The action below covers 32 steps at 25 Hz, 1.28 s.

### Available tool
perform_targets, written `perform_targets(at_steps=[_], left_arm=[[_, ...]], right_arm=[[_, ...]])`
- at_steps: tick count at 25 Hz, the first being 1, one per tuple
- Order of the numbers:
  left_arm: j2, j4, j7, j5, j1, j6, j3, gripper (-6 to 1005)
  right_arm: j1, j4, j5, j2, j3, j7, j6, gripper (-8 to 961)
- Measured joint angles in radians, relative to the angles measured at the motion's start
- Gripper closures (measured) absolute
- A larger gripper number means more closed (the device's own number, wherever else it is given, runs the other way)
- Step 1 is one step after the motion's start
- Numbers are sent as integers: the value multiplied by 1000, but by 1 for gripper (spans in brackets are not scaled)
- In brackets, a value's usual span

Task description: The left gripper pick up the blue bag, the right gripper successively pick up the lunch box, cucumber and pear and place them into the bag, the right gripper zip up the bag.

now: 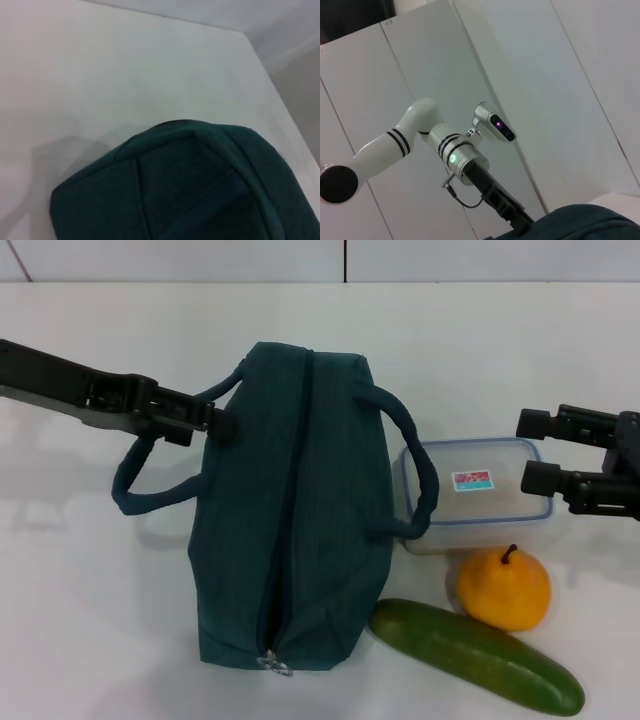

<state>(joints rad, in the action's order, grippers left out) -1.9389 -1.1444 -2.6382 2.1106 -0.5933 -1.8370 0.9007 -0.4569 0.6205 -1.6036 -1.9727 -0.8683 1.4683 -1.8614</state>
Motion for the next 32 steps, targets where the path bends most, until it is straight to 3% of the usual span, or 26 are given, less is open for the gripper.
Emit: perform_targets(at_steps=[7,25,32], left_arm=[[13,0,-30,-11,-20,-26,-1,145],[3,27,-56,0,-28,-30,1,154],[9,104,-33,0,-48,-28,-3,190]], right_arm=[[0,-1,-1,0,-5,0,16,158],[1,-1,-26,-6,-8,-12,43,158],[1,-12,-26,-8,-9,-13,34,158]])
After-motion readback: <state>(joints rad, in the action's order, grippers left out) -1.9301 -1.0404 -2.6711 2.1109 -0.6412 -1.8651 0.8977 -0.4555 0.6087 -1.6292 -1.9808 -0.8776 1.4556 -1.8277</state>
